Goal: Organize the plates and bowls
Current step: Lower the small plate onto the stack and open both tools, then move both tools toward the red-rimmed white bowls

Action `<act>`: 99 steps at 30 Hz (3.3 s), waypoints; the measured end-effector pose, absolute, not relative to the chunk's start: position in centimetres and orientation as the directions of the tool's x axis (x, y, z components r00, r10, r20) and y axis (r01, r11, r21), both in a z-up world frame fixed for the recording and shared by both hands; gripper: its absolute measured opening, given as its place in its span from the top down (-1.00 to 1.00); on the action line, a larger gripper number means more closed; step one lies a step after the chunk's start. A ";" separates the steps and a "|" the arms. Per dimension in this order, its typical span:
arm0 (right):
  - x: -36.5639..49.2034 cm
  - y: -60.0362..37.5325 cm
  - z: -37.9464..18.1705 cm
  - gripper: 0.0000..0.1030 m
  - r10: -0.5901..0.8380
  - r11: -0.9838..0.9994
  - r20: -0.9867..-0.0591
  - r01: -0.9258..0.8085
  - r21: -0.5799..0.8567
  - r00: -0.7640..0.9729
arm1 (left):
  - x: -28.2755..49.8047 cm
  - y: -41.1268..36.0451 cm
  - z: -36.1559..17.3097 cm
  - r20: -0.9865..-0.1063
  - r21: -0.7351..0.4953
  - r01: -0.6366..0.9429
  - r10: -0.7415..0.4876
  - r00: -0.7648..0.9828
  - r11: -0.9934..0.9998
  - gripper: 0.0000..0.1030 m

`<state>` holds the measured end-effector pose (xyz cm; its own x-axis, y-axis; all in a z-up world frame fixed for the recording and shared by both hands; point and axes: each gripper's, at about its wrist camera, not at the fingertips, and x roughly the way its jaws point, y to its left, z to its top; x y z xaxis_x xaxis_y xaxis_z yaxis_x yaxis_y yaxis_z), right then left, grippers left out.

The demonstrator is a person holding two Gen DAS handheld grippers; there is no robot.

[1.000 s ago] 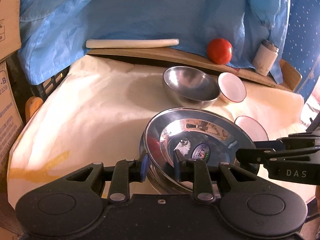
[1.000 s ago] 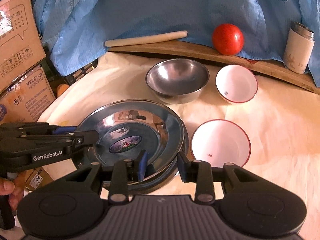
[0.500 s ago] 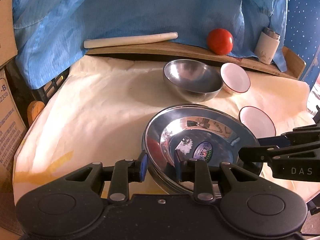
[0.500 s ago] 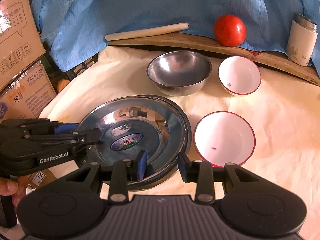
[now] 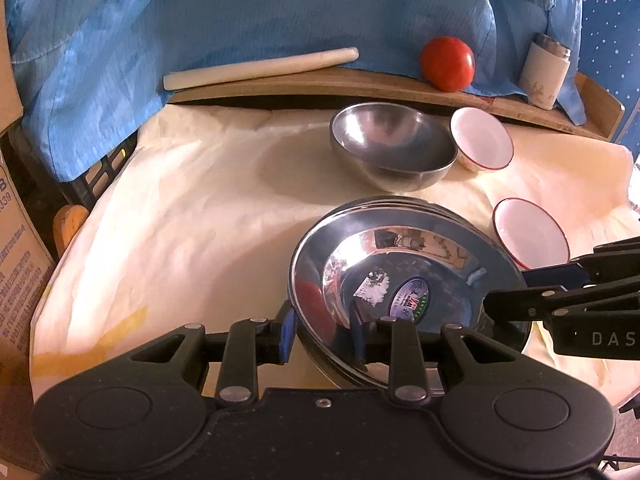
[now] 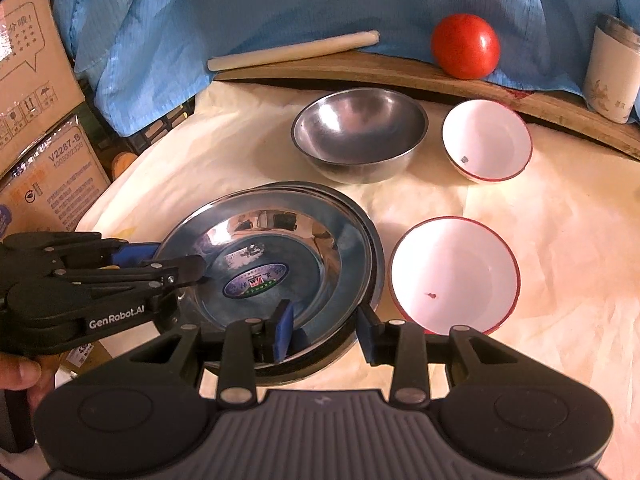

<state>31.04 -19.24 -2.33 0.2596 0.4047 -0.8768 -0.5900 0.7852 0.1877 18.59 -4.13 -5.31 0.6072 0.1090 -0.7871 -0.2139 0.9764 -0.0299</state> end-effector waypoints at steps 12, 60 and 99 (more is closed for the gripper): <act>31.1 -19.2 -2.5 0.17 0.403 0.786 -0.881 -0.587 0.195 0.247 | 19.0 -4.6 -5.4 -0.793 0.008 -0.184 0.118 0.598 0.983 0.37; 31.8 -27.5 0.8 -0.99 0.126 0.992 -0.889 -0.080 0.101 0.441 | 26.9 -7.8 -2.6 -0.714 -0.141 0.343 -0.335 0.614 0.929 -0.98; 36.4 -30.5 -2.6 -0.99 0.213 0.973 -0.936 -0.147 0.177 0.281 | 34.4 -11.5 -5.6 -0.870 -0.189 0.246 -0.279 0.408 0.951 -0.61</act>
